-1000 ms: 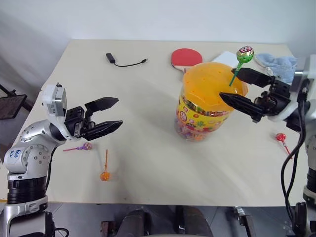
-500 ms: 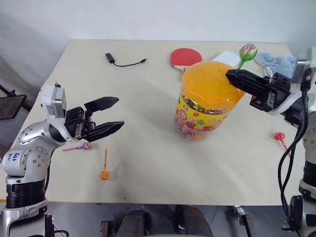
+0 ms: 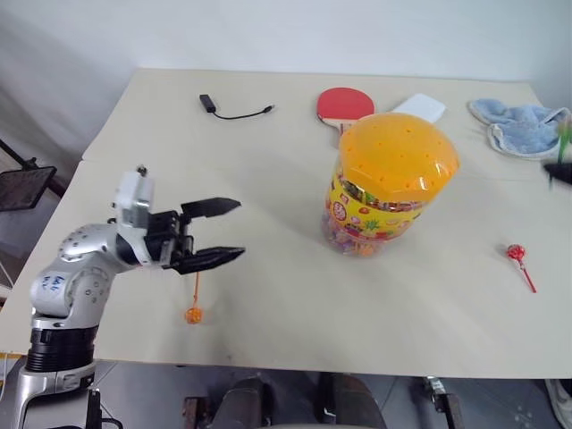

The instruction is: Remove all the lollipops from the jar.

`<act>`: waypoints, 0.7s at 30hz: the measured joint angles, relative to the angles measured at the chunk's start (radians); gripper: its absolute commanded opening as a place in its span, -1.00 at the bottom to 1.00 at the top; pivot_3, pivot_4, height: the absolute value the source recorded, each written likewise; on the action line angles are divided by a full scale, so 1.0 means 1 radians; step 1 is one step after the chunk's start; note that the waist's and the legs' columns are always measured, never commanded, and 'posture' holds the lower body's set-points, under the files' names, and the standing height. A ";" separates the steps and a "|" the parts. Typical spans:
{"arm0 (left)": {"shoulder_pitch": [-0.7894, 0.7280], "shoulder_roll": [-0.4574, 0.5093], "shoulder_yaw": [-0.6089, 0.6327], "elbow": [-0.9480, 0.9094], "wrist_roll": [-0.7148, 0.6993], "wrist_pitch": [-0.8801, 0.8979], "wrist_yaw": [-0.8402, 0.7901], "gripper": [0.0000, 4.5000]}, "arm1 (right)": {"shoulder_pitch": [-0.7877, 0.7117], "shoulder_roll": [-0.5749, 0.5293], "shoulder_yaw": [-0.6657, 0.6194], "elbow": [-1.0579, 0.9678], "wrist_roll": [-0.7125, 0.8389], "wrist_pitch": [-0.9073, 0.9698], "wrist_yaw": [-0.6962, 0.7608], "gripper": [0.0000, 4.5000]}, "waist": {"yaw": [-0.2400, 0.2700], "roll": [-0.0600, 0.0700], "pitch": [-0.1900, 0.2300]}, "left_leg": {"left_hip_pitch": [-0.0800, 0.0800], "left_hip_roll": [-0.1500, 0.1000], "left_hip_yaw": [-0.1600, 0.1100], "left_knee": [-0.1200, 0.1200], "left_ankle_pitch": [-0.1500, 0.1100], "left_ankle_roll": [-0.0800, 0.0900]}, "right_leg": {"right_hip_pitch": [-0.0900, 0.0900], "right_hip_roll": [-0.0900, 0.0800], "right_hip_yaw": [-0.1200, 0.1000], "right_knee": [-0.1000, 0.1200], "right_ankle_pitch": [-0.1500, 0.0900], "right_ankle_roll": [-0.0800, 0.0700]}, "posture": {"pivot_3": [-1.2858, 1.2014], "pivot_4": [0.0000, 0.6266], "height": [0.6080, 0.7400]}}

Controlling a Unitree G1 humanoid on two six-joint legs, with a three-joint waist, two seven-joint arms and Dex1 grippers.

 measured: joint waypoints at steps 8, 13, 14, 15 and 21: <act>0.022 0.013 -0.038 -0.027 0.035 -0.009 -0.027 1.00 | 0.209 0.024 0.070 -0.074 -0.224 0.038 -0.127 -0.99 | -0.020 0.002 0.000 | 0.004 0.001 0.001 0.000 0.001 -0.002 | 0.001 0.000 0.007 0.003 0.000 -0.001 | 0.03 -0.52 1.00; 0.019 0.027 -0.043 -0.044 0.036 -0.007 -0.026 1.00 | 0.220 0.071 0.135 -0.068 -0.265 0.045 -0.141 -0.68 | -0.020 0.002 -0.001 | 0.003 0.000 -0.001 0.000 0.001 -0.002 | 0.001 0.000 0.006 0.003 0.000 -0.001 | 0.03 -0.52 1.00; 0.016 0.035 -0.043 -0.044 0.036 -0.004 -0.026 1.00 | 0.217 0.077 0.142 -0.064 -0.270 0.046 -0.142 -0.54 | -0.020 0.002 -0.001 | 0.002 0.000 -0.001 0.000 0.001 -0.002 | 0.001 0.000 0.005 0.003 0.000 -0.001 | 0.03 -0.52 1.00; 0.012 0.045 -0.043 -0.044 0.035 0.000 -0.026 1.00 | 0.214 0.082 0.144 -0.058 -0.271 0.047 -0.142 -0.39 | -0.020 0.002 -0.001 | 0.002 0.000 -0.001 0.000 0.001 -0.002 | 0.001 0.000 0.005 0.003 0.000 -0.001 | 0.03 -0.52 1.00; -0.017 0.082 -0.020 -0.044 0.030 0.017 -0.031 1.00 | 0.169 0.099 0.150 -0.035 -0.280 0.045 -0.142 0.48 | -0.022 0.002 -0.001 | 0.002 0.000 -0.001 0.000 0.001 -0.002 | 0.001 0.001 0.004 0.003 0.000 -0.001 | 0.03 -0.52 1.00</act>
